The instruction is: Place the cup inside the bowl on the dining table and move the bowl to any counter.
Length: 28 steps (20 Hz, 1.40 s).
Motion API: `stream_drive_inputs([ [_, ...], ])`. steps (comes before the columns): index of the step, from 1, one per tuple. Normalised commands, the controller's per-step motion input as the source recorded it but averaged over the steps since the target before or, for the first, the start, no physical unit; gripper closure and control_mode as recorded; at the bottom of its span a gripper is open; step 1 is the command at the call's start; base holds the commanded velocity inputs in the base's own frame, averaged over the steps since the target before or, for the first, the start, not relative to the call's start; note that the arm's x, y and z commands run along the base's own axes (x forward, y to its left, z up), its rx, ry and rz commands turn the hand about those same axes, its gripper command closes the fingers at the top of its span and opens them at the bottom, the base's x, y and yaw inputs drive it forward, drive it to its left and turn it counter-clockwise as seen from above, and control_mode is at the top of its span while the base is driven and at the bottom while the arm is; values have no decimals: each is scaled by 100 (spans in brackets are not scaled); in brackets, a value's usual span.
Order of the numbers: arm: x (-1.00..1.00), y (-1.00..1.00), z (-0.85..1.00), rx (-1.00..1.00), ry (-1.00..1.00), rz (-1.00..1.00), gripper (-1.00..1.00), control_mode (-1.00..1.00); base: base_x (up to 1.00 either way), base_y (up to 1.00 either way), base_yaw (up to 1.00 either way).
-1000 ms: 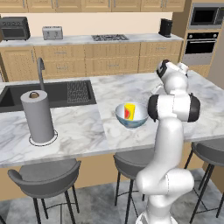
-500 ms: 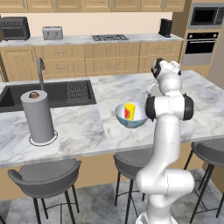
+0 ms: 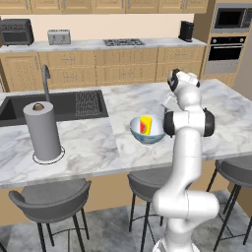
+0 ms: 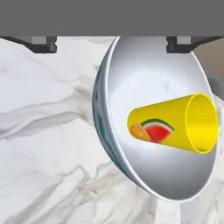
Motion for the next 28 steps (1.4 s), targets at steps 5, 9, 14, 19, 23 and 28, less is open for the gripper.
stream_drive_inputs([
  [5, 0, 16, -14, 0, 9, 0, -100, -100, 0, 0, 0],
  [9, 0, 19, -16, 0, 8, 0, -100, -100, 0, 0, 0],
  [14, 0, 8, -23, 0, 7, 0, -100, -100, 0, 0, 0],
  [19, 4, 0, -10, 0, 7, 0, -100, -100, 0, 0, 0],
  [23, 7, 0, 0, 0, 8, 0, -100, -100, 0, 0, 0],
  [28, 2, 0, -2, 0, 7, 0, -100, -100, 0, 0, 0],
])
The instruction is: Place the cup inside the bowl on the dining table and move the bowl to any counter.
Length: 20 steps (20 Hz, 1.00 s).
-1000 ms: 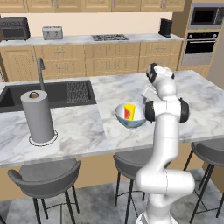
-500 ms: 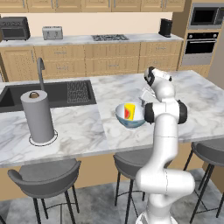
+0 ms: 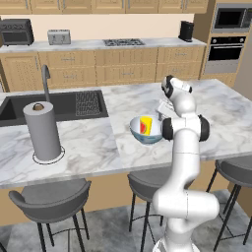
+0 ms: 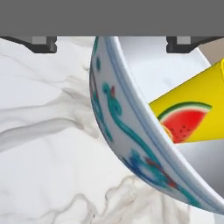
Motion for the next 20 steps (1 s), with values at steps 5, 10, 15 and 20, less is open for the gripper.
stream_drive_inputs([
  [5, 1, 1, -22, 0, 6, 0, -100, -100, 0, 0, 0],
  [10, 0, 5, -22, 0, 6, 0, -100, -100, 0, 0, 0],
  [15, 0, 11, -3, 0, 6, 0, -100, -100, 0, 0, 0],
  [20, 0, 13, 0, 0, 5, 0, -100, -100, 0, 0, 0],
])
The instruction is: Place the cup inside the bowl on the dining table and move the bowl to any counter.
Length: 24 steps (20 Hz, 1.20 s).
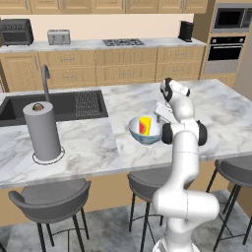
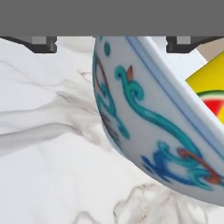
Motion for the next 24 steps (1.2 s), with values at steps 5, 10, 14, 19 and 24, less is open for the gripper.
stream_drive_inputs([
  [5, 0, 18, 0, 0, 8, 0, 100, -100, 0, 0, 0],
  [10, 0, 11, 0, 0, 8, 0, 100, -100, 0, 0, 0],
  [14, 0, 2, 0, 0, 4, 0, 100, -100, 0, 0, 0],
  [19, 1, 0, 0, 0, 1, 0, 100, -100, 0, 0, 0],
  [24, 0, 0, 23, 0, 0, 0, 100, -100, 0, 0, 0],
])
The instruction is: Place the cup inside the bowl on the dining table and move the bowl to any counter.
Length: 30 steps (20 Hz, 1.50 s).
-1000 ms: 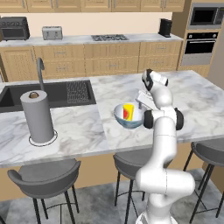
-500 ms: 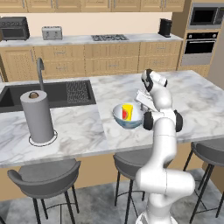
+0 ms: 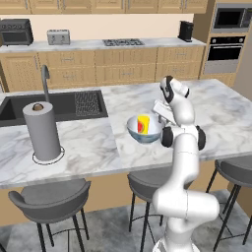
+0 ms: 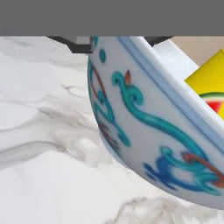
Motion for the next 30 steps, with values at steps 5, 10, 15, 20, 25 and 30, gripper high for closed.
stream_drive_inputs([
  [5, 0, 0, 38, 1, 0, -3, 100, -100, 0, 0, 0],
  [10, -7, -7, 44, 0, 0, -7, 100, -100, 0, 0, 0],
  [15, -13, -17, 44, 0, 0, -9, 100, -100, 0, 0, 0],
  [20, -14, -8, 46, 0, 0, -6, 100, -100, 0, 0, 0],
  [25, -17, -1, 51, 0, 0, -3, 100, -100, 0, 0, 0],
  [30, -26, 0, 52, 0, -4, 0, 100, -100, 0, 0, 0],
])
